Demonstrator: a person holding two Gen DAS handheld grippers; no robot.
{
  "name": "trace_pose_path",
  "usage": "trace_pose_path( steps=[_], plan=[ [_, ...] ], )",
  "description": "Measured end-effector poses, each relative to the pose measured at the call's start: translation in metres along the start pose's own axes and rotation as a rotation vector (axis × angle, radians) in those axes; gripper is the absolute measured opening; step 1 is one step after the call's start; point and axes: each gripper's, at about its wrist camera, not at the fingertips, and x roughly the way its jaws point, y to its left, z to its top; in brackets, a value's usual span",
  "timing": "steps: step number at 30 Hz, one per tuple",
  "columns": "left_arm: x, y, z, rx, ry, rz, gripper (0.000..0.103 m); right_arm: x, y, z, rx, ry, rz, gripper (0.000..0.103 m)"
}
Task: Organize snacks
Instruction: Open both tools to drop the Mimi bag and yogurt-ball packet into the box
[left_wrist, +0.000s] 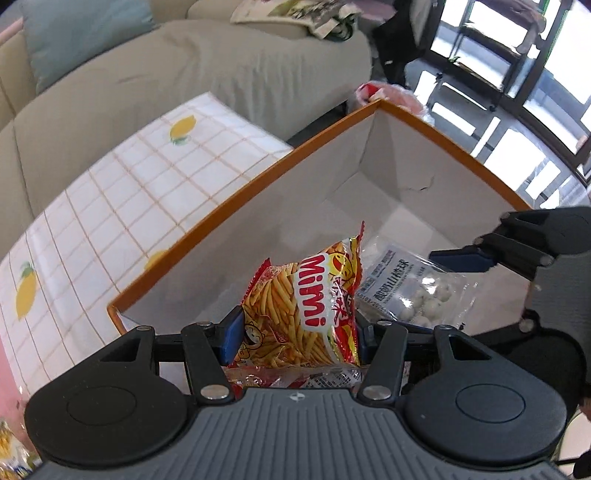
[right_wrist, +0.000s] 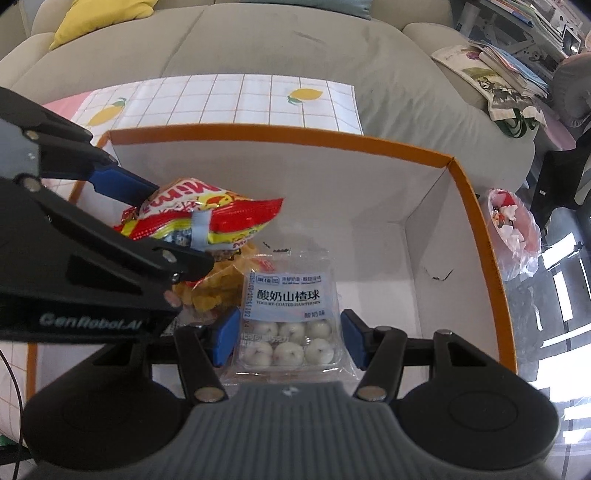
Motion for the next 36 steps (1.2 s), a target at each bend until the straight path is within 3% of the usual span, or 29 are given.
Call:
trace_pose_path(
  steps=[4,14,16,18,22,26,32,36],
  plan=[
    [0.007,0.003,0.001,-0.022,0.029,0.011,0.065,0.004,0.0,0.002,0.002,0.01,0.003,0.058],
    [0.003,0.001,0.002,-0.019,0.051,0.023,0.083,0.009,0.007,0.002,-0.025,0.034,-0.014,0.061],
    [-0.001,0.001,0.002,-0.02,0.037,0.027,0.083,0.008,0.008,0.002,-0.027,0.036,-0.019,0.065],
    [-0.007,0.002,0.002,-0.029,0.017,0.027,0.086,0.005,0.009,0.003,-0.031,0.036,-0.029,0.077],
    [-0.019,0.001,0.003,-0.033,0.0,0.019,0.087,-0.002,0.011,0.005,-0.047,0.037,-0.051,0.08],
    [-0.035,0.0,0.003,-0.03,-0.027,0.019,0.087,-0.011,0.015,0.005,-0.051,0.041,-0.076,0.09],
    [-0.067,-0.001,-0.007,-0.029,-0.077,0.018,0.087,-0.036,0.023,0.0,-0.065,0.029,-0.127,0.093],
    [-0.095,0.003,-0.02,-0.048,-0.135,0.044,0.087,-0.064,0.026,-0.008,-0.004,-0.031,-0.16,0.093]
  ],
)
